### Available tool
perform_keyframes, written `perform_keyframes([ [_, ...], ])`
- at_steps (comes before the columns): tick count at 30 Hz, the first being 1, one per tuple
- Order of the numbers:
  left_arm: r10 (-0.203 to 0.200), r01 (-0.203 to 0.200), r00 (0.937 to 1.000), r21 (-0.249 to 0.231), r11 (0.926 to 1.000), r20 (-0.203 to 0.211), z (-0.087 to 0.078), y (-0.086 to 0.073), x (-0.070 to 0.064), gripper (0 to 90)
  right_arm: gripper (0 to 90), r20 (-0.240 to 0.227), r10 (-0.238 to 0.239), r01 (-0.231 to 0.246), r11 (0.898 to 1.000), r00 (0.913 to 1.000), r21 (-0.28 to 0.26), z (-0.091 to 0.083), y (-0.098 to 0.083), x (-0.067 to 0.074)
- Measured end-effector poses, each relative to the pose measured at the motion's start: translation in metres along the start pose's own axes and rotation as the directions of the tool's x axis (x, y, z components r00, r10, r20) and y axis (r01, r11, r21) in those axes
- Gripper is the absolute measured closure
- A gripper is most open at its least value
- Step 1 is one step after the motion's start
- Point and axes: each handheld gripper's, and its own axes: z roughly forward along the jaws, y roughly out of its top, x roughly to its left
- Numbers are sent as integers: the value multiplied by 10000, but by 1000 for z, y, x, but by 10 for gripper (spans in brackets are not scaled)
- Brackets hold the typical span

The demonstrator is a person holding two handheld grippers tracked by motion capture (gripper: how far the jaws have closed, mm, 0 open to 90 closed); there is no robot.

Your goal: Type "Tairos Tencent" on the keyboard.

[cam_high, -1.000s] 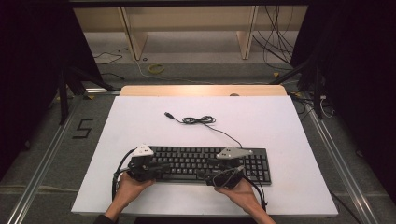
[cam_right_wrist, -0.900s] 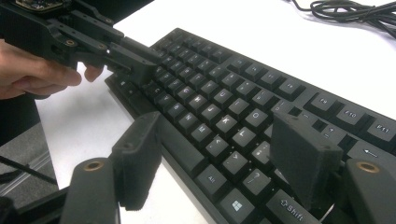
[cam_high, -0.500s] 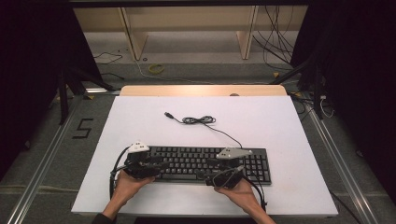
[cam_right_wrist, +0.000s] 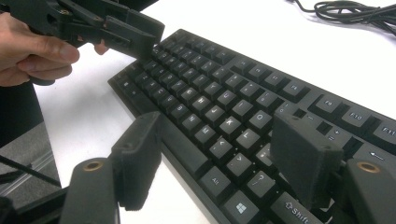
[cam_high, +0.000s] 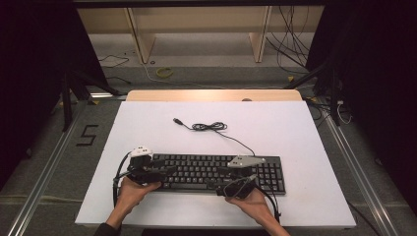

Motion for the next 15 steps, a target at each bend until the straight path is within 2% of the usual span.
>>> perform_keyframes([
  [15,-124,124,9999,12,9999,-99,2,5,3,382,348,-38,-6,6,10000,10000,-7,1,1,1],
])
